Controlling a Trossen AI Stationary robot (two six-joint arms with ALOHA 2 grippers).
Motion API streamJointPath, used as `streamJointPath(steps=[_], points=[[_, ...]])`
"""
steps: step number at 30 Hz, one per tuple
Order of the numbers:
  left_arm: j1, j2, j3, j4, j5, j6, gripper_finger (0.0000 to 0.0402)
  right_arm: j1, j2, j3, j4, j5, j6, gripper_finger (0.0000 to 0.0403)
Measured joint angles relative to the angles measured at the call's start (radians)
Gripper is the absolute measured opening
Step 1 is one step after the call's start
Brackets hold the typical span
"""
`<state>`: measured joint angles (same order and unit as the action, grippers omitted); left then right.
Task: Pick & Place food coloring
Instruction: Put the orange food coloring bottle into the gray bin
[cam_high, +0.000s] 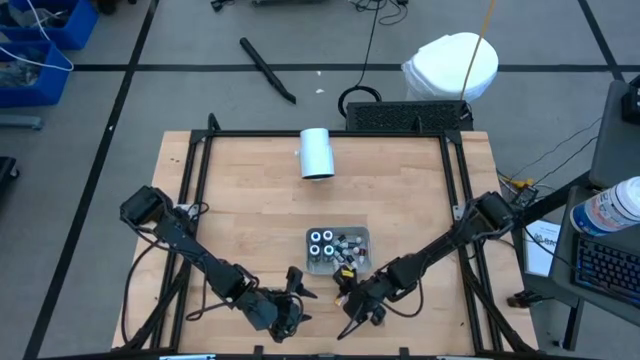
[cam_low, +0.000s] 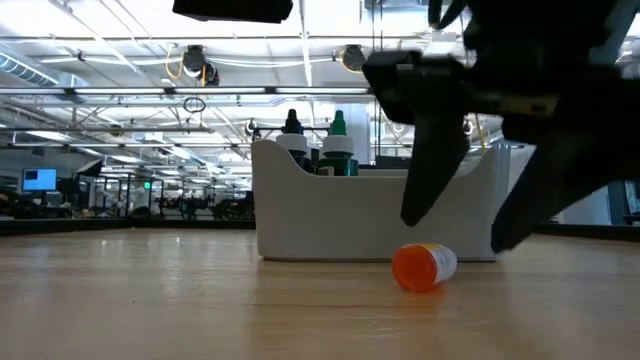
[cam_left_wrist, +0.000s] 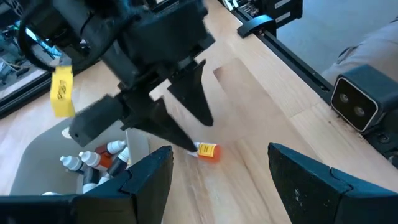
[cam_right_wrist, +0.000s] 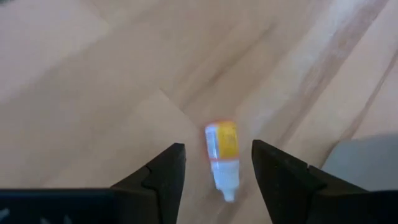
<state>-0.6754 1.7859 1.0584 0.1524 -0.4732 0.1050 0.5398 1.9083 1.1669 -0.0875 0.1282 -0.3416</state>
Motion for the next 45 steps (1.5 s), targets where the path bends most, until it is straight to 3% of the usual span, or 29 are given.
streamJointPath(steps=[18,26,36,45], points=[[0.001,0.000,0.000,0.000,0.000,-0.028,0.0266,-0.034,-0.001,-0.133,0.191,-0.056,-0.002,0.0173],[0.001,0.000,-0.001,0.007,0.000,-0.010,0.0266,-0.034,0.069,-0.142,0.309,-0.051,-0.010,0.0171],[0.001,0.000,-0.001,0.000,0.000,-0.014,0.0266,-0.026,0.074,-0.143,0.246,-0.008,0.013,0.0116],[0.001,0.000,-0.001,0.000,0.000,-0.013,0.0266,-0.026,0.075,-0.142,0.232,0.001,0.015,0.0109]])
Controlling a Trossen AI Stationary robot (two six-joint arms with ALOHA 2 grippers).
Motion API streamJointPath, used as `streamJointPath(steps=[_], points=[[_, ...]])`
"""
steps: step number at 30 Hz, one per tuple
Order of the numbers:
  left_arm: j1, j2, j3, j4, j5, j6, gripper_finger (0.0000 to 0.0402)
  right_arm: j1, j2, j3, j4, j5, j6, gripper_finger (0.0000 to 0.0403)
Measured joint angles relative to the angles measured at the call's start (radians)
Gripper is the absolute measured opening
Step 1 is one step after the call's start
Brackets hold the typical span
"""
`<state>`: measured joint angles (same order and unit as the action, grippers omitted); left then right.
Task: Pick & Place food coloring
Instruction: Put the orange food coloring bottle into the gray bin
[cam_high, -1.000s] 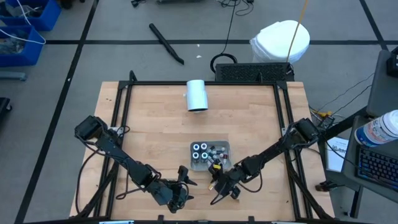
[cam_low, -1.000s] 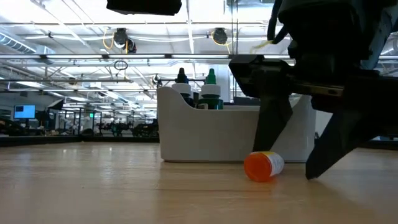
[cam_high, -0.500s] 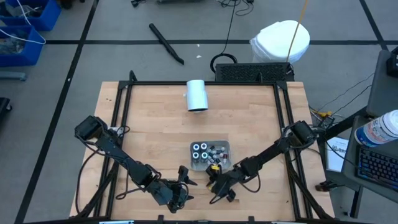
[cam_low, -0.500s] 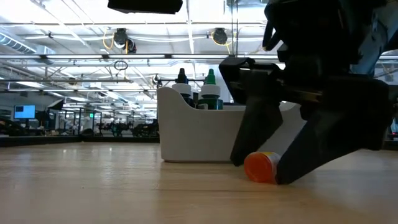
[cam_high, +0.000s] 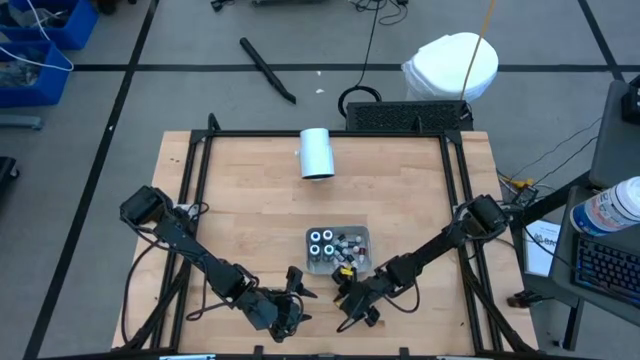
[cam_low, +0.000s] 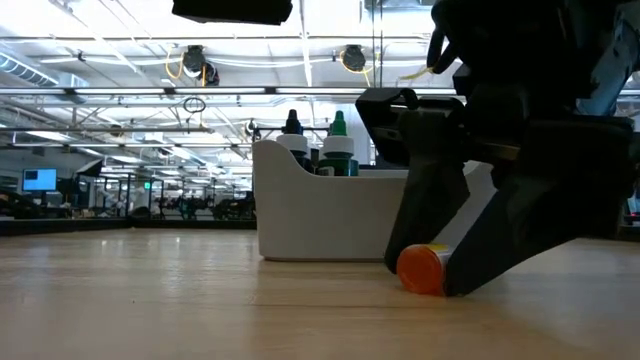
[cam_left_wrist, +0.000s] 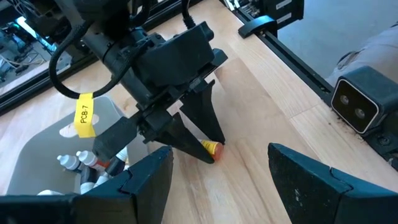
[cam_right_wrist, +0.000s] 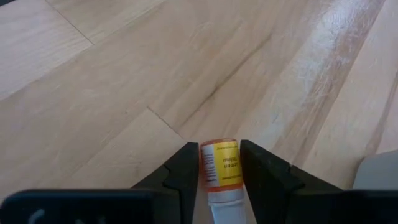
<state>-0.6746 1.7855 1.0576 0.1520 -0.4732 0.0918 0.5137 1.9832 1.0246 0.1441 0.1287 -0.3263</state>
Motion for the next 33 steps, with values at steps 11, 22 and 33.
streamJointPath(steps=[11,22,33], points=[[0.013,0.000,0.000,0.086,0.000,-0.046,0.0266,0.081,-0.038,0.112,-0.164,0.296,-0.070,0.0063],[0.011,0.000,0.000,0.369,-0.057,-0.065,0.0266,0.175,-0.042,0.265,-0.229,0.729,-0.170,0.0063],[-0.022,-0.001,0.000,0.427,-0.450,-0.106,0.0266,0.244,-0.045,0.325,0.016,1.051,-0.426,0.0066]])
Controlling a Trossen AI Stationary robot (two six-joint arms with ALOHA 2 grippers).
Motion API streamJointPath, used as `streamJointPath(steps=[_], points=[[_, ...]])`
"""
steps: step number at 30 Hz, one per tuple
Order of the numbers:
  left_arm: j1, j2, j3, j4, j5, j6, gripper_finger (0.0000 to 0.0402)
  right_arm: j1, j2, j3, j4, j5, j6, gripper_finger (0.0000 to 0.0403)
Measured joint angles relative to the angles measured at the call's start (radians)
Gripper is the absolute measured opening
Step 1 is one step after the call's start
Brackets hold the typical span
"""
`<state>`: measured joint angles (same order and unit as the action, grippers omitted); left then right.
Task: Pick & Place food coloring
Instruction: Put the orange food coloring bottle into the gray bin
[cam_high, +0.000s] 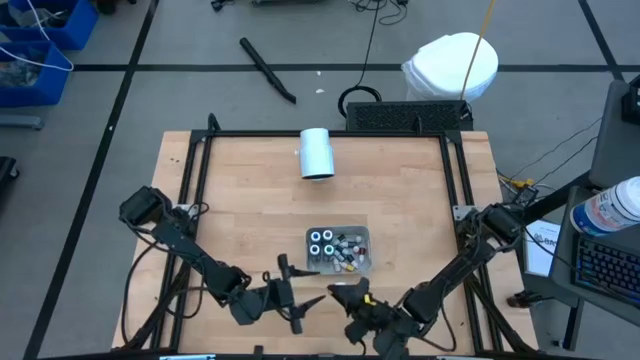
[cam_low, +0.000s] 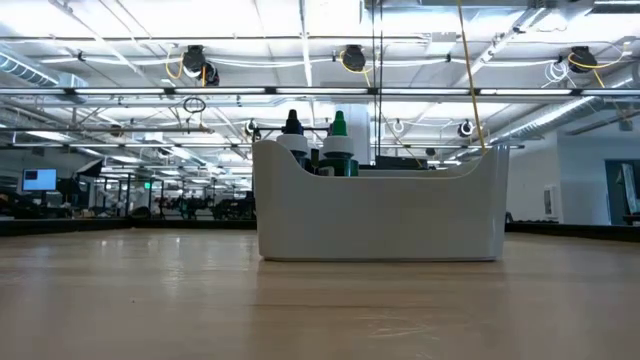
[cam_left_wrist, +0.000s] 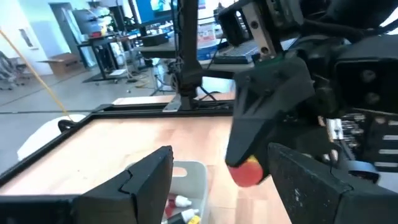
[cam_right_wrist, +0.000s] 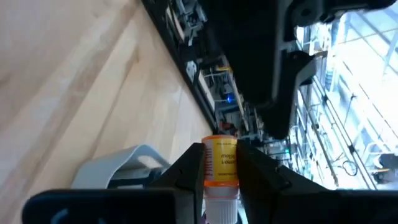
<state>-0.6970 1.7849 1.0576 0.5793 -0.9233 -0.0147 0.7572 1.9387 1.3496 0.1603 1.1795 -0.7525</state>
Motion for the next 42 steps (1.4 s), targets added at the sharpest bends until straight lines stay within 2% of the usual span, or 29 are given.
streamJointPath(steps=[7,12,17,28,34,38,42], points=[[0.004,0.000,0.000,-0.006,0.017,-0.055,0.0267,-0.011,-0.001,0.001,0.093,0.005,-0.112,0.0067],[0.016,0.000,0.000,-0.015,0.055,-0.102,0.0267,-0.016,-0.001,0.001,0.177,0.078,-0.231,0.0068],[0.029,0.000,0.000,-0.006,0.062,-0.128,0.0267,-0.016,-0.001,0.001,0.196,-0.001,-0.228,0.0069],[0.092,-0.001,0.000,-0.029,0.176,-0.195,0.0266,-0.038,-0.001,0.000,0.209,-0.047,-0.232,0.0070],[0.094,-0.001,0.000,-0.035,0.176,-0.202,0.0266,-0.041,-0.001,-0.001,0.209,-0.052,-0.231,0.0070],[0.095,-0.001,0.001,-0.040,0.194,-0.194,0.0239,-0.042,-0.001,-0.001,0.210,-0.051,-0.232,0.0070],[0.097,-0.001,0.001,-0.046,0.206,-0.193,0.0177,-0.044,-0.001,-0.001,0.210,-0.051,-0.231,0.0070]])
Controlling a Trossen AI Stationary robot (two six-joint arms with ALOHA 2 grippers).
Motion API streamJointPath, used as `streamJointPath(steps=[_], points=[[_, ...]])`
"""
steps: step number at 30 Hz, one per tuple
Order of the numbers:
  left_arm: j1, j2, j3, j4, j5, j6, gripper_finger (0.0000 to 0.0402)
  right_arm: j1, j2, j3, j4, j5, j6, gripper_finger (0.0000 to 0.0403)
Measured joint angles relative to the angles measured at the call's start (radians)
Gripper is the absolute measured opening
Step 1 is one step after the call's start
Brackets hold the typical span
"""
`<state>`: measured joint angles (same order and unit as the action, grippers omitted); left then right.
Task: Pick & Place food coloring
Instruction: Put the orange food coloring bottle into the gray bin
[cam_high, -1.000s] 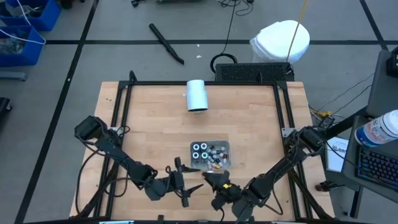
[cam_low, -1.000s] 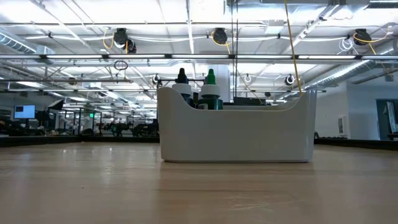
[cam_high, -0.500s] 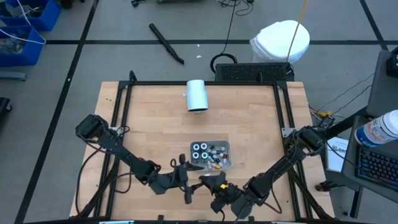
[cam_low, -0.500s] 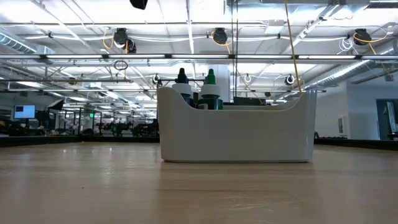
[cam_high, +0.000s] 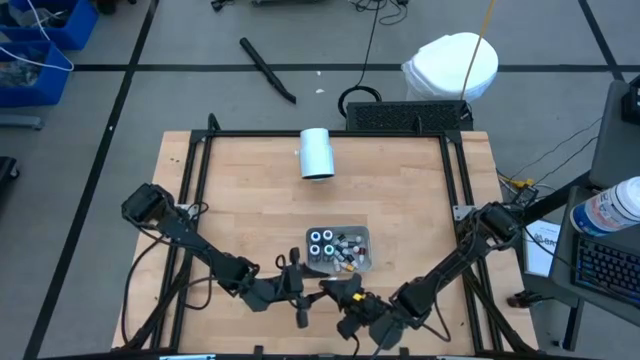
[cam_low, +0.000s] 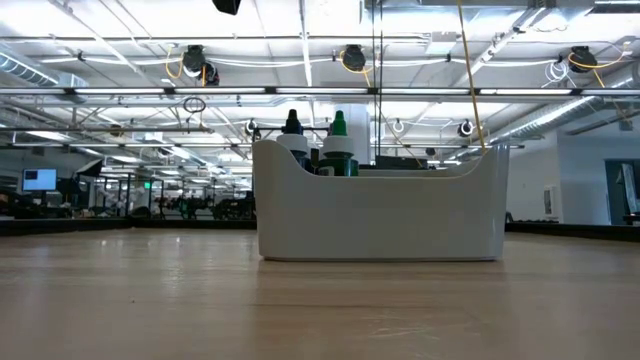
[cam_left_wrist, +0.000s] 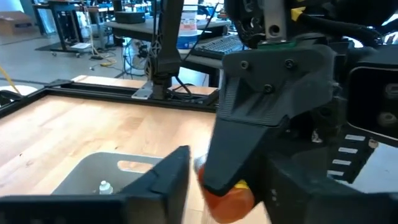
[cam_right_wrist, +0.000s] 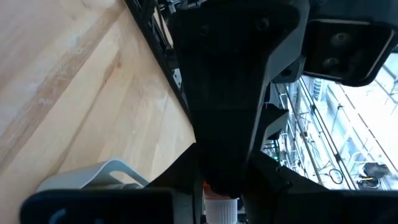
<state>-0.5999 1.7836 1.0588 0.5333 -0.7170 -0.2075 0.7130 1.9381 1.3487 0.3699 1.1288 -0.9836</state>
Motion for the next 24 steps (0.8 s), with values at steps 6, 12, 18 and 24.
streamJointPath(steps=[6,12,18,24], points=[[-0.003,0.000,0.001,-0.012,0.016,0.066,0.0087,-0.001,0.000,0.000,0.001,-0.010,0.011,0.0072],[-0.005,0.000,0.001,-0.022,0.033,0.075,0.0087,-0.001,0.000,0.000,0.000,-0.009,0.007,0.0078],[-0.007,0.000,0.001,-0.044,0.036,0.091,0.0092,0.010,0.000,0.000,-0.010,-0.008,-0.035,0.0098],[-0.025,0.003,0.001,-0.041,0.037,0.149,0.0077,0.062,0.000,0.002,0.002,0.008,-0.064,0.0122]])
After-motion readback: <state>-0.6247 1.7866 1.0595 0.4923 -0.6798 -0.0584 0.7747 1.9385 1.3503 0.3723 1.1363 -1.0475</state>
